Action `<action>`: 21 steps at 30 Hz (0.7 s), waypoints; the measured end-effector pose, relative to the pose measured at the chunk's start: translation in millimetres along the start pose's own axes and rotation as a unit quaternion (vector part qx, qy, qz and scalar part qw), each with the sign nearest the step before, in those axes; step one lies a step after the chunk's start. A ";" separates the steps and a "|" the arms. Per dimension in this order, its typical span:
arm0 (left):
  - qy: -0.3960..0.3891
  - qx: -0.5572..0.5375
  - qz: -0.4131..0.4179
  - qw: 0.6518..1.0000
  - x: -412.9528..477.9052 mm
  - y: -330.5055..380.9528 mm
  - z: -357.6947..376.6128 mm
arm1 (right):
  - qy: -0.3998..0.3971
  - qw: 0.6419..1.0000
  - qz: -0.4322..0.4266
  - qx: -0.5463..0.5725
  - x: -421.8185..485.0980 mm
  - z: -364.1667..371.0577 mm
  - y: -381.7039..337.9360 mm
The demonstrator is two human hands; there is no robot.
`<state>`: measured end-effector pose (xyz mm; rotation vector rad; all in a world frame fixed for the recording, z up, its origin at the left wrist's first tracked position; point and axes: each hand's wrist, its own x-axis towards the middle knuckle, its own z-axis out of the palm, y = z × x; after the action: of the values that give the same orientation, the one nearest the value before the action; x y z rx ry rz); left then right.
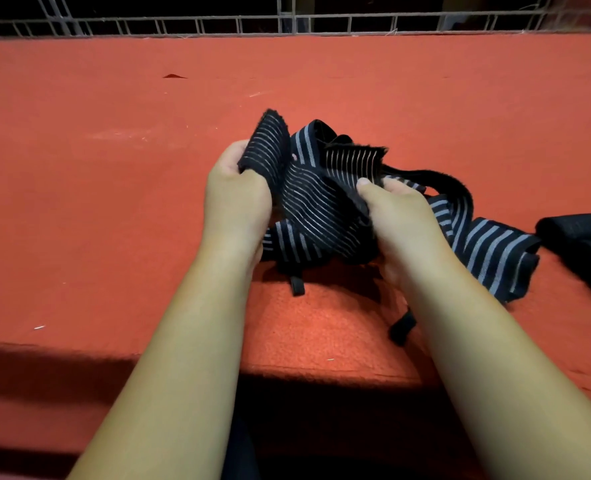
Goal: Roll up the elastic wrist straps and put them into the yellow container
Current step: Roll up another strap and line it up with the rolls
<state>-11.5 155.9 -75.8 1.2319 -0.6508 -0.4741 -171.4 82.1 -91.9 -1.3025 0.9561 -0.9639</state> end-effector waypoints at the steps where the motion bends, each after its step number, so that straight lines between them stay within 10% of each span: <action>1: -0.005 0.006 0.009 1.000 -0.1 -0.9 0.5 | 0.004 1.000 -0.006 -0.023 1.3 -1.3 1.6; 10: -0.106 0.088 0.045 0.989 -16.8 8.8 5.7 | 0.027 0.975 -0.078 -0.206 -10.8 -8.9 -12.7; 21: -0.160 0.198 0.029 0.967 -27.3 7.9 12.1 | 0.000 0.982 -0.140 -0.128 -28.1 2.2 -14.2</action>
<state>-39.9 167.4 -71.3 1.5227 -1.0932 -0.5152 -178.7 109.0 -77.0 -1.6879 0.9353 -1.0793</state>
